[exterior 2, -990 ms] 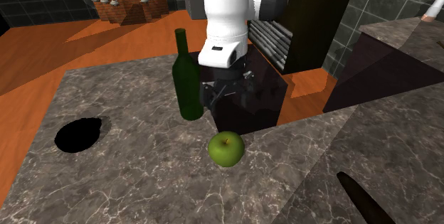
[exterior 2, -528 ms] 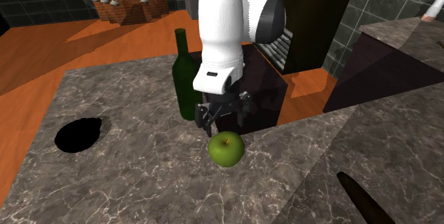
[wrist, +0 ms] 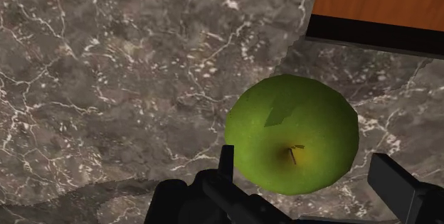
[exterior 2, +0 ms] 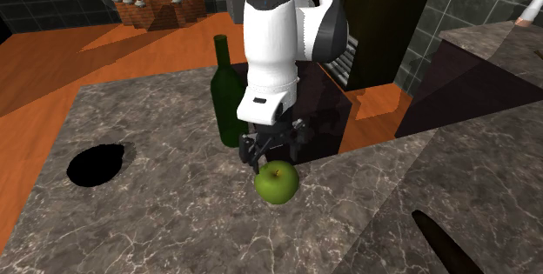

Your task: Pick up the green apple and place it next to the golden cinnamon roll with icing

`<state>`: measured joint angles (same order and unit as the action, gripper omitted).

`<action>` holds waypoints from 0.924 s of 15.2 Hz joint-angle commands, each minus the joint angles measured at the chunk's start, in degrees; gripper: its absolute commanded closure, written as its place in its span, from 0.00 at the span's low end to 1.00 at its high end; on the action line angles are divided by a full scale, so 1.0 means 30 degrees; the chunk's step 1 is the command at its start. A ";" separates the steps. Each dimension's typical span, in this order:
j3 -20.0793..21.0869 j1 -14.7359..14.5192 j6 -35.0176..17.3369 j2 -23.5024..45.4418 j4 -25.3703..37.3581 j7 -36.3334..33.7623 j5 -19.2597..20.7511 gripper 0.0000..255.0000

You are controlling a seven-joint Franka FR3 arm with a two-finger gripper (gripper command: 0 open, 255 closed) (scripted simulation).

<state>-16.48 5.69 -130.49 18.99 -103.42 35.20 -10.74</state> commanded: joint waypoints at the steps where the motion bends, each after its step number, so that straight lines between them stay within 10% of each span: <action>1: 0.0000 0.0000 -0.0006 0.0002 -0.0002 0.0001 -0.0001 0.00; 3: 0.0000 0.0000 -0.0003 0.0001 -0.0001 0.0001 -0.0001 0.00; 4: 0.0000 0.0000 -0.0003 0.0001 -0.0001 0.0001 -0.0001 1.00; 14: -0.0024 -0.0013 0.0210 -0.0108 0.0110 -0.0046 0.0058 1.00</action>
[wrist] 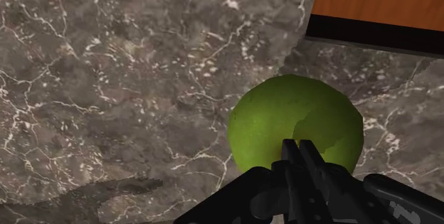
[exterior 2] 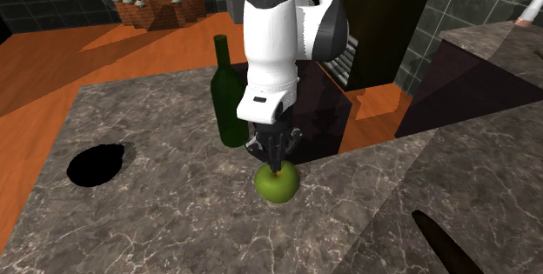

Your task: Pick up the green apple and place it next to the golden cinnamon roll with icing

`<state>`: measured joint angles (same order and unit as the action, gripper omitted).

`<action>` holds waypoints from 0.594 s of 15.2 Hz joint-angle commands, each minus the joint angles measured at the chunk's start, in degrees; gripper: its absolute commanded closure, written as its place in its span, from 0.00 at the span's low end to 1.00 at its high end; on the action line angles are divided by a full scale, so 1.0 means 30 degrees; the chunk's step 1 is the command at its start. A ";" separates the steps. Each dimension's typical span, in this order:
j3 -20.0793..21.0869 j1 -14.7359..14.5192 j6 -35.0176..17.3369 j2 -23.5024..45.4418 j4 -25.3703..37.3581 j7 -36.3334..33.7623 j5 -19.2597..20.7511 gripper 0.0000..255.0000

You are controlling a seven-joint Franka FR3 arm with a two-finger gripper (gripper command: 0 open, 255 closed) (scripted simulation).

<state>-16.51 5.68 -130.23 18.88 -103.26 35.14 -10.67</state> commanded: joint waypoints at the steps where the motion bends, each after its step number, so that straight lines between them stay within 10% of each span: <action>1: -0.0037 -0.0021 0.0341 -0.0172 0.0178 -0.0074 0.0092 1.00; 9: -0.0180 -0.0088 0.2126 -0.0884 0.1296 -0.0405 0.0488 1.00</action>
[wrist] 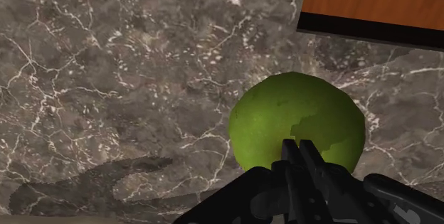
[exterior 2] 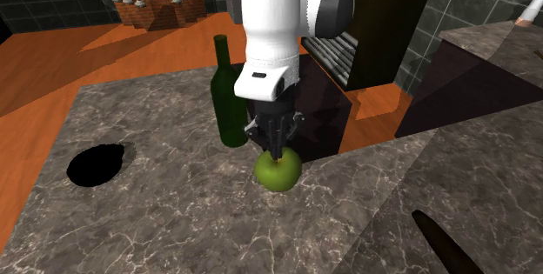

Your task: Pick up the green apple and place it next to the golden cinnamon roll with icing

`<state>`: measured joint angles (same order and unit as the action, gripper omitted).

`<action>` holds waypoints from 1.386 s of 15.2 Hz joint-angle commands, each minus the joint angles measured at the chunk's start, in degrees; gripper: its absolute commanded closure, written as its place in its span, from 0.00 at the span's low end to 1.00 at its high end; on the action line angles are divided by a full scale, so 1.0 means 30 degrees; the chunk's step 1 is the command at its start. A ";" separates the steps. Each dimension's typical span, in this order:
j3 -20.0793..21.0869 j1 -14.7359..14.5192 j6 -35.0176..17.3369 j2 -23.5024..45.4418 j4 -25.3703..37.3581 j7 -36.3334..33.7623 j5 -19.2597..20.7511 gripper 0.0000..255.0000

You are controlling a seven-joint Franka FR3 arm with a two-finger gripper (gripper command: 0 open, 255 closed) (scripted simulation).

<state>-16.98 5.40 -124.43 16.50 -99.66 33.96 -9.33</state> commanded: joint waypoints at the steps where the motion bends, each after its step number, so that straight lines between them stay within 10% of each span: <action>1: -0.0036 0.0001 0.0421 -0.0165 0.0259 -0.0049 0.0082 1.00; 21: -0.0213 0.0095 0.5312 -0.0757 0.4607 -0.0561 0.0520 1.00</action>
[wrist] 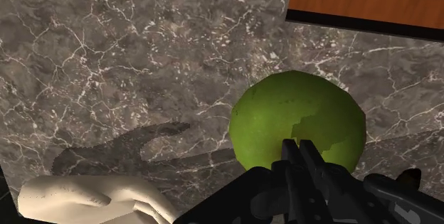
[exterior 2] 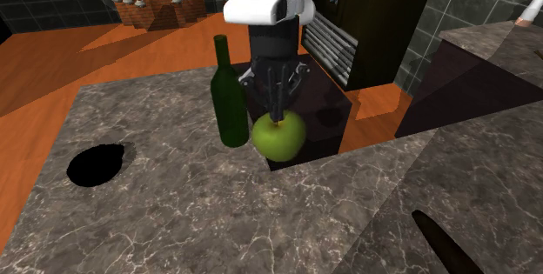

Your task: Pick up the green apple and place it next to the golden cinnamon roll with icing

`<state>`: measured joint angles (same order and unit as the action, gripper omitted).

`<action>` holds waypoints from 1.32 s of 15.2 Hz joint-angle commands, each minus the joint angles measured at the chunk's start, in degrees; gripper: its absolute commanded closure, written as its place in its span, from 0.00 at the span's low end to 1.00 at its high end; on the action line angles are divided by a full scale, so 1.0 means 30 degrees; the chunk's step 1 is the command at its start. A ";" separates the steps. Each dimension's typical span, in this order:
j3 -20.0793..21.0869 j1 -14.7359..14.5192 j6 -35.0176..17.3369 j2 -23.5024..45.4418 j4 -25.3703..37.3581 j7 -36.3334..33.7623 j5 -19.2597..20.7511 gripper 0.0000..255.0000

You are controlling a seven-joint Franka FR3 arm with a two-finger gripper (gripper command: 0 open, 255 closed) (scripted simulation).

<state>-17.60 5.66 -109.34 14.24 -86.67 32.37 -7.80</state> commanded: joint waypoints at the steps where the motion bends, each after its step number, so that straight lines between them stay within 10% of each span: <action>1: -0.0011 0.0022 0.0513 0.0014 0.0521 -0.0042 0.0013 1.00; 20: -0.3232 0.3659 -0.0114 -0.4658 -0.5162 0.7126 0.0351 1.00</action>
<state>-26.66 15.97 -110.29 0.69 -102.21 52.41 -6.79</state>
